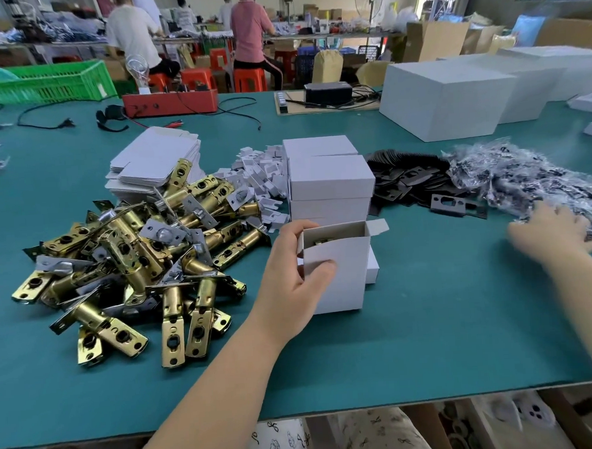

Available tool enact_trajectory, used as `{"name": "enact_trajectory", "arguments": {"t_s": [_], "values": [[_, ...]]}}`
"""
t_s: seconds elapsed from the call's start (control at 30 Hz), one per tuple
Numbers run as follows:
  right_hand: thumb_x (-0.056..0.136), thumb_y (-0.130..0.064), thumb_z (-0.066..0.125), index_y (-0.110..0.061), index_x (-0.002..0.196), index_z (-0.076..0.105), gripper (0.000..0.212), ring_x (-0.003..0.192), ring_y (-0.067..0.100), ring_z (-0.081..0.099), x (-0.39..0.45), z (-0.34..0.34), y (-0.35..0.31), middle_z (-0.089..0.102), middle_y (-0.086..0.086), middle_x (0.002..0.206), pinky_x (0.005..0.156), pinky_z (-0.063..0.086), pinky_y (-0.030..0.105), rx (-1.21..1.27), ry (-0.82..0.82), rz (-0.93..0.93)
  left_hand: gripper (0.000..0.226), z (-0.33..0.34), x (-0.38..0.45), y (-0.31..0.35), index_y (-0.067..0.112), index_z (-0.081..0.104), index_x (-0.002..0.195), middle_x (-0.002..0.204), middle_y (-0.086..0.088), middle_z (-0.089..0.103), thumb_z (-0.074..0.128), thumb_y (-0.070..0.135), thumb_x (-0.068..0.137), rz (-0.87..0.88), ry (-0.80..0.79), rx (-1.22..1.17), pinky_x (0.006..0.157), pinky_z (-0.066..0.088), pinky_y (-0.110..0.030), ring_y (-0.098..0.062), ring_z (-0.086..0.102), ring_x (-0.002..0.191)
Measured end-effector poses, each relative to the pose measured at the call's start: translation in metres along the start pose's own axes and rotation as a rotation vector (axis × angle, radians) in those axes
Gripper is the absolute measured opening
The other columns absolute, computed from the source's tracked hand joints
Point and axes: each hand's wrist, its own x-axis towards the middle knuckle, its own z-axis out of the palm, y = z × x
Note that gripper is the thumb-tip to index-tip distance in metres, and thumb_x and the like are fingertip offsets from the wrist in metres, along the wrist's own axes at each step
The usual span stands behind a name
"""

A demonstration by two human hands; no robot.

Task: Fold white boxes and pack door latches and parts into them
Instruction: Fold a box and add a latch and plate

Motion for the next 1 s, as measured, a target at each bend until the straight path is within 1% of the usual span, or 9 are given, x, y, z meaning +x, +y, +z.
{"name": "enact_trajectory", "arguments": {"t_s": [0.07, 0.17, 0.27, 0.37, 0.53, 0.63, 0.73, 0.8, 1.0], "values": [[0.091, -0.017, 0.049, -0.01, 0.146, 0.029, 0.058, 0.141, 0.038, 0.016, 0.008, 0.003, 0.009, 0.021, 0.017, 0.155, 0.112, 0.011, 0.063, -0.044, -0.015, 0.02, 0.034, 0.0, 0.0, 0.0, 0.04, 0.047, 0.105, 0.103, 0.0, 0.055, 0.057, 0.019, 0.08, 0.008, -0.005, -0.018, 0.068, 0.046, -0.02, -0.012, 0.056, 0.086], [0.092, -0.007, 0.048, -0.002, 0.148, 0.025, 0.06, 0.136, 0.042, 0.03, 0.013, 0.004, 0.01, 0.026, 0.021, 0.152, 0.107, 0.03, 0.053, -0.107, 0.002, -0.071, 0.033, 0.0, 0.0, -0.001, 0.034, 0.048, 0.107, 0.099, 0.001, 0.054, 0.056, 0.016, 0.08, 0.02, -0.017, -0.046, 0.065, 0.044, -0.017, -0.006, 0.054, 0.079], [0.09, 0.0, 0.046, 0.003, 0.131, 0.047, 0.041, 0.117, 0.045, 0.05, 0.01, 0.007, 0.006, 0.047, 0.027, 0.131, 0.09, 0.045, 0.049, -0.171, 0.071, -0.112, 0.033, -0.001, 0.0, -0.001, 0.032, 0.047, 0.107, 0.099, 0.0, 0.053, 0.056, 0.016, 0.08, 0.025, -0.01, -0.052, 0.065, 0.045, -0.017, -0.005, 0.055, 0.082], [0.091, -0.004, 0.051, -0.005, 0.122, 0.059, 0.032, 0.103, 0.039, 0.059, 0.001, 0.008, -0.001, 0.06, 0.023, 0.118, 0.078, 0.048, 0.042, -0.184, 0.093, -0.23, 0.033, -0.001, 0.0, -0.001, 0.029, 0.047, 0.108, 0.099, -0.001, 0.053, 0.055, 0.015, 0.079, 0.032, -0.004, -0.052, 0.064, 0.046, -0.016, -0.003, 0.056, 0.08], [0.093, -0.026, 0.059, -0.01, 0.113, 0.068, 0.027, 0.09, 0.026, 0.056, -0.02, 0.013, -0.016, 0.068, 0.012, 0.111, 0.074, 0.038, 0.03, 0.176, 0.057, -0.387, 0.033, -0.001, -0.002, -0.002, 0.03, 0.047, 0.107, 0.101, -0.003, 0.054, 0.055, 0.015, 0.079, 0.018, 0.002, -0.064, 0.066, 0.048, -0.021, -0.009, 0.056, 0.084], [0.091, -0.022, 0.058, -0.022, 0.099, 0.067, 0.012, 0.086, 0.022, 0.062, -0.046, 0.012, -0.033, 0.069, 0.002, 0.096, 0.079, 0.049, 0.036, 0.549, 0.035, -0.41, 0.033, -0.002, -0.003, -0.001, 0.028, 0.047, 0.108, 0.099, -0.001, 0.053, 0.056, 0.014, 0.079, 0.042, 0.001, -0.051, 0.066, 0.045, -0.017, -0.005, 0.055, 0.082], [0.095, -0.013, 0.054, -0.033, 0.089, 0.058, 0.021, 0.061, 0.007, 0.064, -0.082, 0.004, -0.06, 0.066, -0.005, 0.088, 0.055, 0.053, 0.023, 0.883, -0.107, -0.478, 0.033, -0.003, -0.002, -0.002, 0.029, 0.047, 0.108, 0.1, -0.001, 0.053, 0.056, 0.016, 0.079, 0.029, 0.001, -0.031, 0.069, 0.044, -0.02, -0.011, 0.054, 0.085], [0.095, -0.009, 0.054, -0.034, 0.089, 0.059, 0.027, 0.046, 0.003, 0.056, -0.107, -0.005, -0.078, 0.068, -0.011, 0.075, 0.043, 0.044, 0.016, 0.971, -0.183, -0.591, 0.034, -0.004, -0.002, -0.002, 0.032, 0.047, 0.108, 0.099, 0.001, 0.054, 0.056, 0.017, 0.079, 0.018, 0.005, -0.025, 0.069, 0.046, -0.025, -0.014, 0.054, 0.086], [0.092, -0.008, 0.06, -0.025, 0.09, 0.061, 0.017, 0.047, 0.001, 0.05, -0.159, -0.034, -0.112, 0.068, -0.011, 0.065, 0.046, 0.039, 0.013, 1.038, -0.295, -0.913, 0.033, -0.005, -0.003, -0.001, 0.037, 0.047, 0.107, 0.099, 0.011, 0.056, 0.058, 0.019, 0.081, 0.034, 0.006, -0.011, 0.071, 0.052, -0.027, -0.009, 0.059, 0.089]]}}
